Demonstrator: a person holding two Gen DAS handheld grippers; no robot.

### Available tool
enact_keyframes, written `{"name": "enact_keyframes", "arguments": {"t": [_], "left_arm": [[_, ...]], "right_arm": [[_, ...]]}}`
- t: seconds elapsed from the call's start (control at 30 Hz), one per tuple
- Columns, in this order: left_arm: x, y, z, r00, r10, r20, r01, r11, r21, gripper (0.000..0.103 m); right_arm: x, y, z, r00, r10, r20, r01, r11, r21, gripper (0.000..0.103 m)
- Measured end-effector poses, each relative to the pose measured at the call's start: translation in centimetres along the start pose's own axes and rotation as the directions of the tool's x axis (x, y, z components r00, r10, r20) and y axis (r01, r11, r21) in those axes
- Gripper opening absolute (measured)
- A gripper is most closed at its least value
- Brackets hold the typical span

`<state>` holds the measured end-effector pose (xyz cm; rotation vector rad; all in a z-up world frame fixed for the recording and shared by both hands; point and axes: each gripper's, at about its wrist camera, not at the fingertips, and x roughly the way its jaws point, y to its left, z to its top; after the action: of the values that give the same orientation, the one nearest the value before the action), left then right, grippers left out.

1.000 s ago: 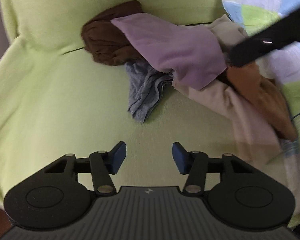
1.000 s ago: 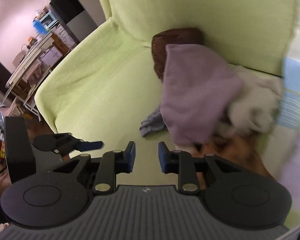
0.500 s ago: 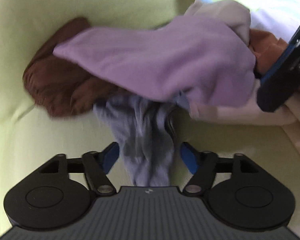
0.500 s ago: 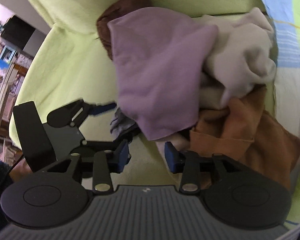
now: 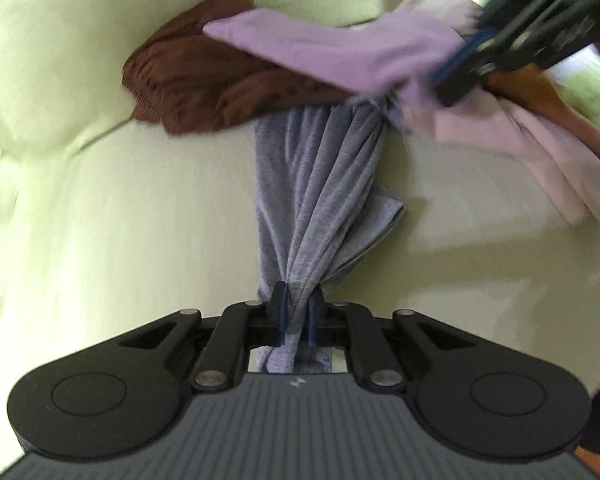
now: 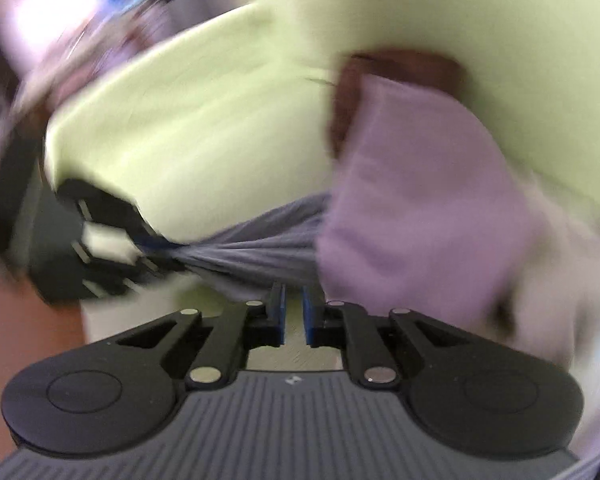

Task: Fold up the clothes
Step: 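Grasp the grey pants with the left gripper while the right gripper grasps another part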

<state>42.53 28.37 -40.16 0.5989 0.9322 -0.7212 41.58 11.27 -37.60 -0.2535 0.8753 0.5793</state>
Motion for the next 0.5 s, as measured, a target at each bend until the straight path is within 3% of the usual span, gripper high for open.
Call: {"name": "enact_keyframes", "arguments": {"t": [0.07, 0.1, 0.13, 0.17, 0.23, 0.27, 0.3, 0.37, 0.43, 0.5], "left_arm": [[-0.1, -0.2, -0.4, 1.000, -0.002, 0.011, 0.002, 1.000, 0.011, 0.009], [-0.3, -0.2, -0.4, 1.000, -0.008, 0.011, 0.008, 1.000, 0.008, 0.009], [-0.1, 0.0, -0.6, 1.000, 0.002, 0.012, -0.002, 1.000, 0.004, 0.009], [0.1, 0.2, -0.8, 1.000, 0.010, 0.013, -0.010, 1.000, 0.001, 0.010], [0.4, 0.8, -1.0, 1.000, 0.015, 0.018, -0.014, 1.000, -0.025, 0.010], [0.4, 1.2, -1.2, 1.000, 0.017, 0.022, -0.016, 0.999, -0.043, 0.010], [0.3, 1.3, -1.2, 0.999, 0.017, 0.027, -0.015, 0.998, -0.054, 0.010], [-0.6, 1.6, -1.4, 0.999, 0.019, 0.044, -0.015, 0.996, -0.087, 0.010], [-2.4, 2.2, -1.6, 0.999, 0.022, 0.048, -0.014, 0.986, -0.164, 0.010], [-5.3, 2.2, -2.1, 0.998, 0.035, 0.060, -0.020, 0.972, -0.233, 0.010]], "right_arm": [[2.4, 3.1, -0.2, 0.999, -0.053, 0.007, 0.053, 0.969, -0.242, 0.059], [4.0, 5.1, -0.9, 0.994, -0.108, 0.033, 0.112, 0.912, -0.394, 0.065], [4.6, 5.8, -1.1, 0.991, -0.126, 0.045, 0.133, 0.887, -0.442, 0.066], [6.4, 7.4, -1.9, 0.980, -0.178, 0.091, 0.198, 0.800, -0.567, 0.067], [7.7, 7.7, -2.2, 0.975, -0.183, 0.125, 0.221, 0.750, -0.623, 0.068], [8.1, 7.7, -2.1, 0.976, -0.158, 0.148, 0.215, 0.756, -0.619, 0.059], [8.5, 7.1, -1.1, 0.990, -0.102, 0.092, 0.136, 0.816, -0.562, 0.011], [8.8, 6.8, -0.3, 0.997, -0.067, 0.031, 0.073, 0.860, -0.506, 0.007], [8.5, 7.6, 0.1, 0.999, -0.050, -0.001, 0.044, 0.878, -0.476, 0.006], [6.5, 7.3, 0.2, 1.000, 0.002, -0.012, -0.007, 0.921, -0.388, 0.006]]}}
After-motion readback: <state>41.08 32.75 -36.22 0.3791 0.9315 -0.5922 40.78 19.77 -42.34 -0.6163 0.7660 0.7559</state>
